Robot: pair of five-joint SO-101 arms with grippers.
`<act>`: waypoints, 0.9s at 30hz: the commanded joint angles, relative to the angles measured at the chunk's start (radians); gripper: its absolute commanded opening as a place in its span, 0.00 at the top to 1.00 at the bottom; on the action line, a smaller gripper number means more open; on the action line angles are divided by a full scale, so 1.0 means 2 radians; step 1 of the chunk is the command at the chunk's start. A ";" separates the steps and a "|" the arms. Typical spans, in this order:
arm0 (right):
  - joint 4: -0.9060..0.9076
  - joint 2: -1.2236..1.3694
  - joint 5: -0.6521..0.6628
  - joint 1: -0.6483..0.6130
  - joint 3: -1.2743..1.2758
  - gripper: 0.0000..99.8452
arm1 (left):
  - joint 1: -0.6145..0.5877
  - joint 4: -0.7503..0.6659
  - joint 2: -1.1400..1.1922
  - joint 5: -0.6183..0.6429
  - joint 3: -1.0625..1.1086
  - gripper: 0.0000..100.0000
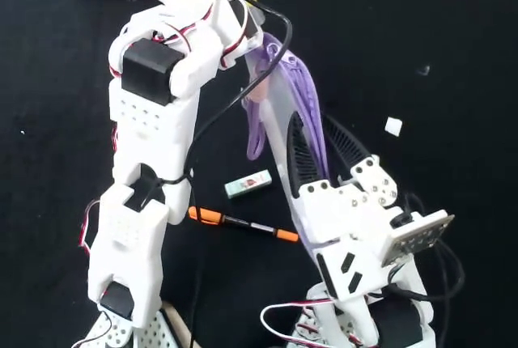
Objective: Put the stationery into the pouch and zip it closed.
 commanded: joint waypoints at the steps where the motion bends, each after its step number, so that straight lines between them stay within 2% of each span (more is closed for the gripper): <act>1: -0.031 -0.046 -0.004 0.000 -0.009 0.99 | 0.003 0.004 -0.002 0.002 -0.016 0.97; 18: -0.033 -0.046 0.000 0.002 -0.016 0.99 | 0.003 0.004 -0.007 -0.001 -0.016 0.97; 27: -0.031 -0.046 0.002 0.003 -0.026 0.99 | -0.020 0.004 -0.006 -0.002 -0.016 0.97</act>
